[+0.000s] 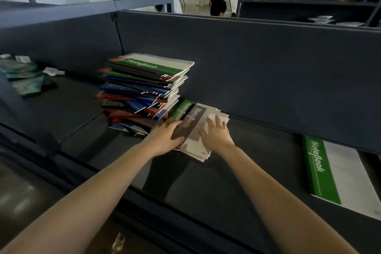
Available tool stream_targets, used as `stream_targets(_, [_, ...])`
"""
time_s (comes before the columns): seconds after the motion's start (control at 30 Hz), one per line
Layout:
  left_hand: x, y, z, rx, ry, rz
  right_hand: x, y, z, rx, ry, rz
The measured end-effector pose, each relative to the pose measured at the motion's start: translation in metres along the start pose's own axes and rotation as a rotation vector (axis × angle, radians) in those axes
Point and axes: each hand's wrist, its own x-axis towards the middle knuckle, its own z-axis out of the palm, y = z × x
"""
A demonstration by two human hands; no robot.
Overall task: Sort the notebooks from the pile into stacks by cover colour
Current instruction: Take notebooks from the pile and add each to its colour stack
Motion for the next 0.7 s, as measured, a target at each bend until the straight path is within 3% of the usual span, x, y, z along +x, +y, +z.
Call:
stream_targets(0.17, [0.015, -0.012, 0.005, -0.084, -0.034, -0.042, 0.004, -0.008, 0.029, -0.018, 0.026, 0.074])
stream_targets(0.3, [0.012, -0.007, 0.032, 0.011, 0.198, -0.008, 0.0, -0.006, 0.036, 0.129, 0.08, 0.154])
stream_targets(0.4, [0.009, -0.012, 0.041, -0.141, 0.366, 0.016, -0.002, -0.008, 0.039, 0.146, 0.153, 0.189])
stream_targets(0.53, [0.009, -0.014, 0.039, -0.262, 0.442, 0.084, -0.004, -0.008, 0.042, 0.193, 0.284, 0.194])
stream_targets(0.7, [0.004, -0.015, 0.042, -0.199, 0.525, 0.24, -0.013, -0.002, 0.039, 0.425, 0.447, 0.191])
